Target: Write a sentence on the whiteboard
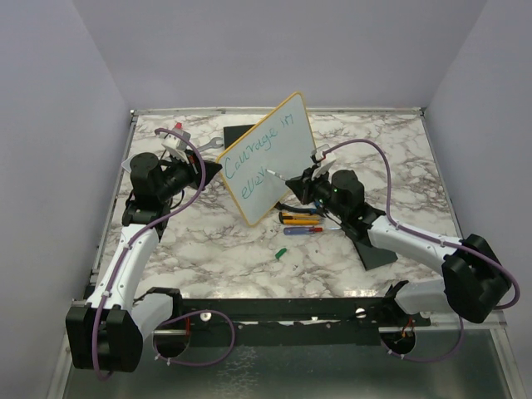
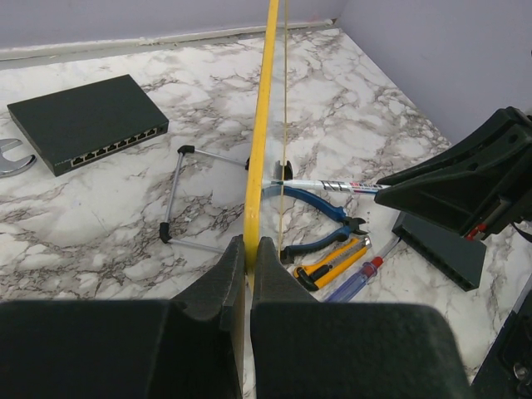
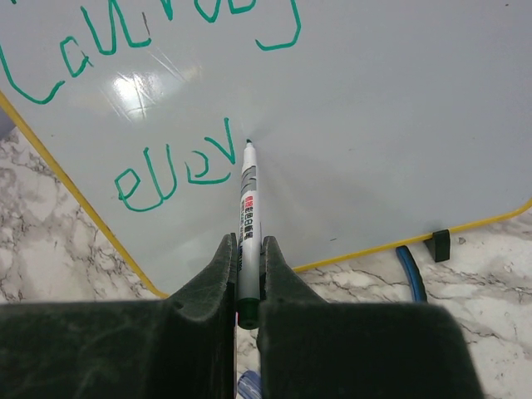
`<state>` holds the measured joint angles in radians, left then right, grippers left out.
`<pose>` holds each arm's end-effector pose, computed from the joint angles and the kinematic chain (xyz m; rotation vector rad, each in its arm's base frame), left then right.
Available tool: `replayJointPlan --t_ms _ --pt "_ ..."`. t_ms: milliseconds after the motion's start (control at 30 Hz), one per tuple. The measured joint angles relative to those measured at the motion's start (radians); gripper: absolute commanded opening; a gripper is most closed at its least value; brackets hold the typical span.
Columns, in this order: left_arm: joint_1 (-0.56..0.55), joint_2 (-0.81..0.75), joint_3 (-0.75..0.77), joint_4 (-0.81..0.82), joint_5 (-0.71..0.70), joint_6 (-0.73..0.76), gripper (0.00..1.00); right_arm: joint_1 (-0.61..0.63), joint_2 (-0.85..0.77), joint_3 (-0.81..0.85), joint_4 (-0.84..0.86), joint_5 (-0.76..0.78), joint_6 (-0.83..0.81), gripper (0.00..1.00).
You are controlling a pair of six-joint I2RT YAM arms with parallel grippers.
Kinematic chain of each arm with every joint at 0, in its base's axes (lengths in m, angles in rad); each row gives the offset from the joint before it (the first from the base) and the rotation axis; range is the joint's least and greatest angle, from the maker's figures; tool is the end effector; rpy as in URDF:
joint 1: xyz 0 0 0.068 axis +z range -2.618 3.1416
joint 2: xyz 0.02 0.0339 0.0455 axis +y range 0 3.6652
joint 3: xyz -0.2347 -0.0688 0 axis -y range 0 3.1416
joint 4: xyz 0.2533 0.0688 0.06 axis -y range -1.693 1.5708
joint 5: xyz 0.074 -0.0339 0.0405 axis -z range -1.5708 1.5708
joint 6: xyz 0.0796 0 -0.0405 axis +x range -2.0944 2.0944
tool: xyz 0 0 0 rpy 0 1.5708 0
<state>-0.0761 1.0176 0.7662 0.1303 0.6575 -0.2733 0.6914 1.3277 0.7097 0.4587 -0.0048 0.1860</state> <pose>0.2884 -0.0708 0.2917 0.3355 1.7002 -0.8127 0.2743 0.2275 0.2191 -0.4471 1.7171 0.6461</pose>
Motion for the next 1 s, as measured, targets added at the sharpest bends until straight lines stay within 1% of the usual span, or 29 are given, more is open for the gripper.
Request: replayJointPlan --t_ms 500,800,1000 --pt "0.000 0.000 0.000 0.000 0.000 0.000 0.00 -0.002 0.000 -0.049 0.002 0.034 0.004 0.01" --pt "-0.003 -0.001 0.000 0.001 0.000 0.000 0.00 -0.002 -0.087 -0.058 0.005 0.049 0.002 0.01" --pt "-0.003 -0.001 0.000 0.001 0.000 0.000 0.00 -0.002 -0.069 -0.049 0.019 0.058 -0.008 0.01"
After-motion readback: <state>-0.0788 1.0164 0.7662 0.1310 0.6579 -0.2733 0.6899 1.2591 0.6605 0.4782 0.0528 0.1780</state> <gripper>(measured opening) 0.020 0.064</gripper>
